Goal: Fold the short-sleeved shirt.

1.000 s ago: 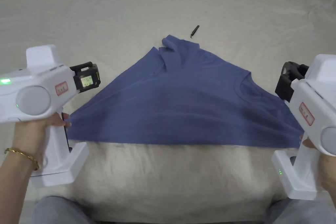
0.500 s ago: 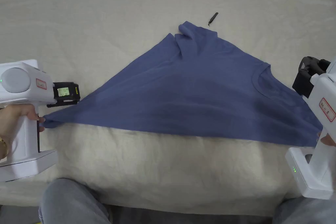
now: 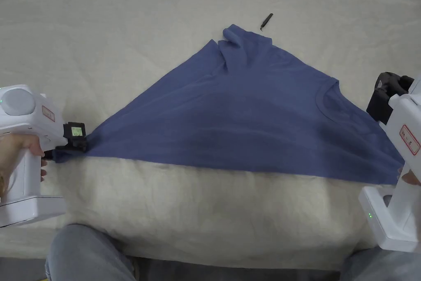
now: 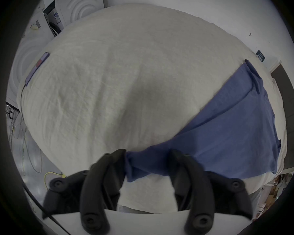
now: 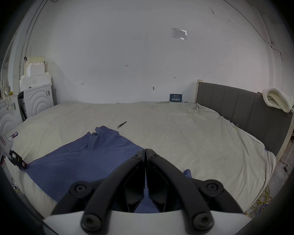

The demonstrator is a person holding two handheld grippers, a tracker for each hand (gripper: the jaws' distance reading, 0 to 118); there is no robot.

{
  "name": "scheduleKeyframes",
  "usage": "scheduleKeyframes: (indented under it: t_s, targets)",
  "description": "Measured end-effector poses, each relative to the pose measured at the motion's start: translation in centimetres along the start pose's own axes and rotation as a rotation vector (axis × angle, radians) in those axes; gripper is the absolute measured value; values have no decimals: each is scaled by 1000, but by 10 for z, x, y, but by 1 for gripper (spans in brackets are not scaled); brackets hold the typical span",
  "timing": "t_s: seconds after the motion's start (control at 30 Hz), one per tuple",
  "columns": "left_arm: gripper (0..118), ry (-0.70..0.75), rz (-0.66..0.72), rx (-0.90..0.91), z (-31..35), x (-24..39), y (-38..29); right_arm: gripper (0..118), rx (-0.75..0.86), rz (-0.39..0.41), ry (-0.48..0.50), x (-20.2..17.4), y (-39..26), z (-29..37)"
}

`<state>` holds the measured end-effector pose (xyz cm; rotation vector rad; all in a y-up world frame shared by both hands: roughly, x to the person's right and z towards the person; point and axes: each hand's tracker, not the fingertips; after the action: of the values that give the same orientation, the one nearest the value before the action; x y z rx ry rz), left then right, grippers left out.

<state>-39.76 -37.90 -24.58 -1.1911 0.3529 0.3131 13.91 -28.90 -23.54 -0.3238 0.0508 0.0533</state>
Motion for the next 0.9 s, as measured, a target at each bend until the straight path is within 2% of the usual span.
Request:
scheduleKeyframes:
  t_s: [0.07, 0.1, 0.13, 0.2, 0.27, 0.4, 0.63, 0.77, 0.9]
  targets:
    - [19, -42, 11, 8, 2, 3, -2, 0, 0, -3, -3, 1, 0, 1]
    - [13, -68, 22, 5, 3, 5, -1, 0, -1, -3, -4, 1, -1, 1]
    - [13, -92, 26, 9, 8, 11, -6, 0, -1, -5, -5, 2, -1, 1]
    - [10, -9, -38, 18, 8, 22, -9, 0, -3, -10, -8, 3, -1, 2]
    - [8, 2, -81, 30, 8, 27, -10, 0, -1, -14, -9, 4, -1, 2]
    - [7, -32, -38, 75, 19, 23, -14, 0, 0, -14, -10, 6, 1, 3]
    - [7, -83, 56, 342, 70, 21, -28, 0, 7, -11, -2, 7, 17, -8]
    - [7, -116, 70, 462, 90, 28, -40, 0, 6, -4, 17, 5, 31, -22]
    - [7, -123, 62, 505, 95, 35, -47, 1, -21, -17, 58, 3, 47, -43]
